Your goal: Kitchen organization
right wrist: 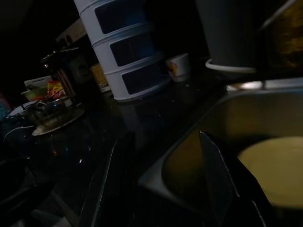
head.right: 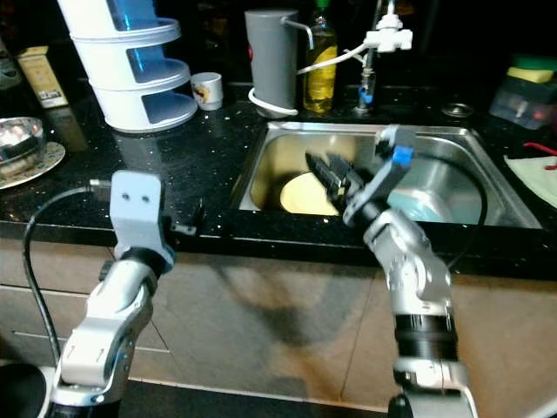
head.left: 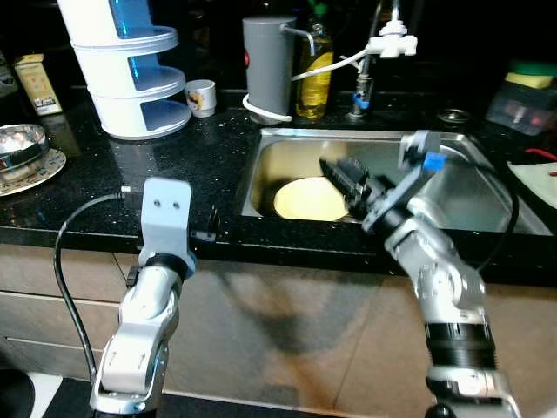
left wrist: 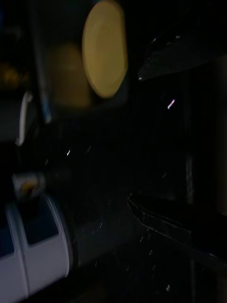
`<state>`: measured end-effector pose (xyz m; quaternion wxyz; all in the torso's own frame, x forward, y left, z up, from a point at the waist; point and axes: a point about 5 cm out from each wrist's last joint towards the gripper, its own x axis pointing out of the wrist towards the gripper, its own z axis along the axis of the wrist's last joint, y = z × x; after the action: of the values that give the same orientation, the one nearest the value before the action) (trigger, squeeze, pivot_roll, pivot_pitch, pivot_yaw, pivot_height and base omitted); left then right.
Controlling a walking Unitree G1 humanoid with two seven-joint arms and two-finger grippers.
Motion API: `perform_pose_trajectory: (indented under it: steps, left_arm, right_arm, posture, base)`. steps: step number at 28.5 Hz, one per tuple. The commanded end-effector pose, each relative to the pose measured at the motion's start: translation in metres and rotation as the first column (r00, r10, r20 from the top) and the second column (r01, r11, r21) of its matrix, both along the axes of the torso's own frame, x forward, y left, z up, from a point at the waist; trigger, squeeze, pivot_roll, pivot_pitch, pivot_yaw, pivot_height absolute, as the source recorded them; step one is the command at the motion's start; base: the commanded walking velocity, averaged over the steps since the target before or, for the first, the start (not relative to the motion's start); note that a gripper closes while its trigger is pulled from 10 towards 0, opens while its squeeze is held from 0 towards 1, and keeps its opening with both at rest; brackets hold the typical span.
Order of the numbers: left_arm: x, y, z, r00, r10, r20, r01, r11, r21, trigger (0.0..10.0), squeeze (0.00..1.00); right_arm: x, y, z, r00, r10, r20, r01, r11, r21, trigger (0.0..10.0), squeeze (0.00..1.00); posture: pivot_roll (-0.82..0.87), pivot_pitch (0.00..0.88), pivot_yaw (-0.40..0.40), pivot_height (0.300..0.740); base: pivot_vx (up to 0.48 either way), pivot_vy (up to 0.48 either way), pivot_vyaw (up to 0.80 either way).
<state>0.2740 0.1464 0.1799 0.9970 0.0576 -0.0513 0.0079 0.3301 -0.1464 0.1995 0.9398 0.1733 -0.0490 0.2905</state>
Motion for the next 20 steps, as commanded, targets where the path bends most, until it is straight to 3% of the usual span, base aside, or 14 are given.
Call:
perform_pose_trajectory:
  steps: [1,7,13,20]
  left_arm:
    - [-0.001,0.000,0.001,1.000,-0.010,0.007,0.010,1.000,0.017,10.0,0.00]
    - [0.000,-0.003,0.004,1.000,-0.024,0.014,0.023,0.999,0.026,10.0,0.00]
    - [-0.003,0.000,-0.002,1.000,-0.016,-0.005,0.016,0.999,0.029,10.0,0.00]
    - [-0.011,-0.002,-0.012,0.998,-0.039,-0.044,0.038,0.999,-0.007,10.0,0.00]
  right_arm:
    - [-0.002,0.005,0.004,1.000,0.012,0.014,-0.012,1.000,-0.023,10.0,0.00]
    - [-0.006,0.004,0.000,1.000,-0.017,0.021,0.019,0.997,-0.069,10.0,0.00]
    - [-0.012,0.005,-0.002,0.996,-0.029,0.081,0.046,0.976,-0.215,10.0,0.00]
    - [-0.024,0.011,-0.015,0.996,0.090,0.024,-0.083,0.974,-0.209,10.0,0.00]
  posture:
    - [0.03,0.000,-0.003,0.740]
    - [0.04,0.000,-0.016,0.740]
    - [0.04,0.000,-0.011,0.740]
    - [0.04,0.000,-0.010,0.740]
  base:
    - [-0.311,0.000,0.00]
    - [-0.309,0.000,0.00]
    - [-0.311,0.000,0.00]
    - [-0.072,0.000,0.00]
